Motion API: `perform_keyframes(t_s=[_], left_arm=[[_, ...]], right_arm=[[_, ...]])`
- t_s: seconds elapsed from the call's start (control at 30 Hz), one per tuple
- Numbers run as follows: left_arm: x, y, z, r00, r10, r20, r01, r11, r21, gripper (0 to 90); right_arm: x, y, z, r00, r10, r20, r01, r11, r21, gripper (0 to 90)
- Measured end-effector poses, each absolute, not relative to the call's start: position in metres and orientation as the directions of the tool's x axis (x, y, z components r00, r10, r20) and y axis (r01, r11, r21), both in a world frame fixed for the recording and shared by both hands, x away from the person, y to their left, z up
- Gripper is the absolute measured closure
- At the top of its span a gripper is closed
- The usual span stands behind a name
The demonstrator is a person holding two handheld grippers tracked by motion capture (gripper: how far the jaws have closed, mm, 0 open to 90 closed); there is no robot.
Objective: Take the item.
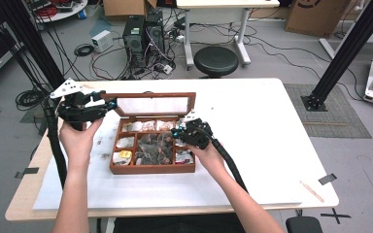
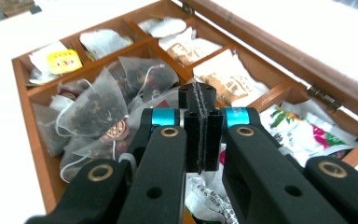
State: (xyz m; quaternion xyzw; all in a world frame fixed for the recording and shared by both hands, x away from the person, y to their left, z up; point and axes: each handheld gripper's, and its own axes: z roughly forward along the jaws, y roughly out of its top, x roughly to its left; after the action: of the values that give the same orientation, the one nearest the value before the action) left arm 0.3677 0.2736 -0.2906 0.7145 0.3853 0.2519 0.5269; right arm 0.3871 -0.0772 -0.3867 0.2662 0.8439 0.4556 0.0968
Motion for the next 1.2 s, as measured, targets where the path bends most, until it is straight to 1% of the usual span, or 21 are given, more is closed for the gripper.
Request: perform_keyframes(t_s=[0.33,1.2], left_arm=[[0.368,0.274,-0.291,0.575,0.817,-0.051,0.286,-0.143,0.947,44.3],[0.368,0.274,-0.291,0.574,0.817,-0.052,0.284,-0.139,0.948,44.3]], right_arm=[[0.383,-0.091,-0.37,-0.842,0.533,0.087,0.342,0.402,0.85,90.0],[0.379,-0.126,-0.351,-0.841,0.528,0.118,0.335,0.337,0.88,90.0]])
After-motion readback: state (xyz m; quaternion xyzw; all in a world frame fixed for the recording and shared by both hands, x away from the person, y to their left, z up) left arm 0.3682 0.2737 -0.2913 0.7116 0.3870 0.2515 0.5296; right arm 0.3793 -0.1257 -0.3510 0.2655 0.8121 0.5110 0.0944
